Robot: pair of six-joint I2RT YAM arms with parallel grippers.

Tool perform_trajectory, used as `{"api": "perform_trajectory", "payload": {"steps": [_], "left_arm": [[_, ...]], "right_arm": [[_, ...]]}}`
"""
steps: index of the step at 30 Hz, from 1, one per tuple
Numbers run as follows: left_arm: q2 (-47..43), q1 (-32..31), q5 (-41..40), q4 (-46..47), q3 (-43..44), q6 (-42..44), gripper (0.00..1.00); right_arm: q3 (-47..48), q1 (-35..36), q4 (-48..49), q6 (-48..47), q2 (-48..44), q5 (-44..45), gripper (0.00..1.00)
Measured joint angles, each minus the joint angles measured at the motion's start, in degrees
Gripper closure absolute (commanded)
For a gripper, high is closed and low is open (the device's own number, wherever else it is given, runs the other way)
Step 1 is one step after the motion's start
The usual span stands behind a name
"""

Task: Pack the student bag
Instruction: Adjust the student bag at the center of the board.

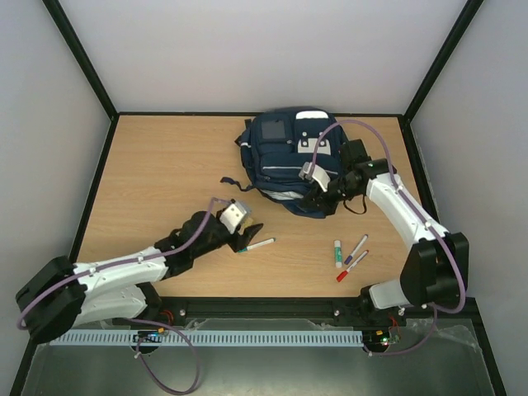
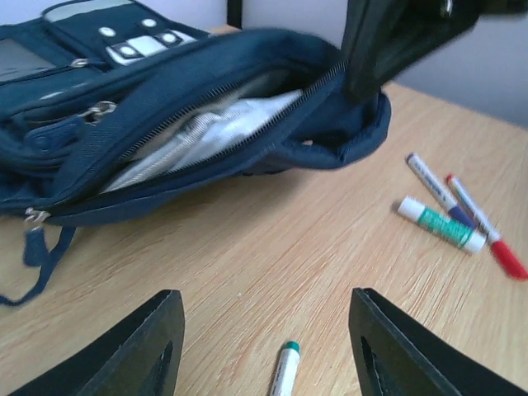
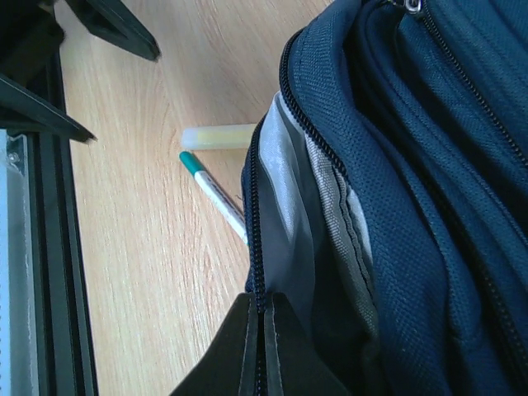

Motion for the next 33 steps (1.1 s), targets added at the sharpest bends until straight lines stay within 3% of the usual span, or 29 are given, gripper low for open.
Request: {"api": "perform_trajectory", "payload": {"steps": [5, 9, 18, 25, 33], "left_arm": [[8.35, -3.52, -1.42, 3.15, 1.53, 11.87, 0.44], [15.56, -8.59, -8.52, 4.72, 5.97, 21.11, 0.44], [22.12, -12.31, -20.61, 10.93, 7.91, 32.33, 0.46], [26.62, -12.35, -22.08, 11.02, 13.18, 36.94, 0.6], [32.72, -12.24, -23.28, 8.63, 19.52, 41.22, 0.85]], "right_arm": [[-2.91, 0.0, -0.57, -1.9, -4.96, 1.75, 0.99], [-5.18, 0.0, -1.42, -4.22, -5.79, 2.45, 0.99], [-7.54, 0.0, -1.33, -7.43, -6.27, 2.21, 0.99], [-7.63, -0.02, -1.42, -8.48, -7.19, 1.62, 0.98], [-8.61, -0.33, -1.92, -9.97, -7.21, 3.48, 0.99]]}}
